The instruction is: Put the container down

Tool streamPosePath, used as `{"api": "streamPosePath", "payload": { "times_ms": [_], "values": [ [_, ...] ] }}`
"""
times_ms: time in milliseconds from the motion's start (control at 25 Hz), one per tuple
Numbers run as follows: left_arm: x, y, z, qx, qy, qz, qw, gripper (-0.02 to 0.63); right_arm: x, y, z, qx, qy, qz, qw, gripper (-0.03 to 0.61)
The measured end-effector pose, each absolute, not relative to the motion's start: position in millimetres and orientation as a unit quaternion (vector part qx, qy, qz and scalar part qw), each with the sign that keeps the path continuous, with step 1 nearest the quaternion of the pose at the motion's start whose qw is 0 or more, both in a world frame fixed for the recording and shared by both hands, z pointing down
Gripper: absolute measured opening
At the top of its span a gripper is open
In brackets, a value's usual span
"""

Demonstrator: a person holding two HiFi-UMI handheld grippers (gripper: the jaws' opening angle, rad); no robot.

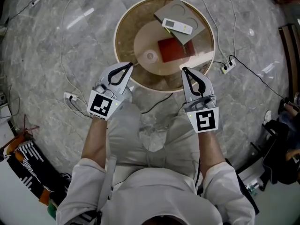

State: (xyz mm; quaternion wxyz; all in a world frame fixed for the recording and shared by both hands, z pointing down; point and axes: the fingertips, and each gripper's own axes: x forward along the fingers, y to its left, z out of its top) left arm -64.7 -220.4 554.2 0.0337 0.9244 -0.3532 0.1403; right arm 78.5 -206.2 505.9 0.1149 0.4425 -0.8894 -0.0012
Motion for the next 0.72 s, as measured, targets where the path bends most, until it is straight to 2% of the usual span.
{"api": "streamPosePath", "payload": {
  "times_ms": [360, 720],
  "values": [
    [-89.0, -205.1, 493.5, 0.918, -0.366, 0.151, 0.028, 0.005, 76.9, -192.5, 453.6, 0.449, -0.887, -0.004, 0.110, 0.005],
    [-100.1, -204.2, 468.6, 0.916, -0.370, 0.152, 0.030, 0.005, 72.6, -192.3, 431.8, 0.451, -0.885, -0.005, 0.119, 0.005]
  ]
}}
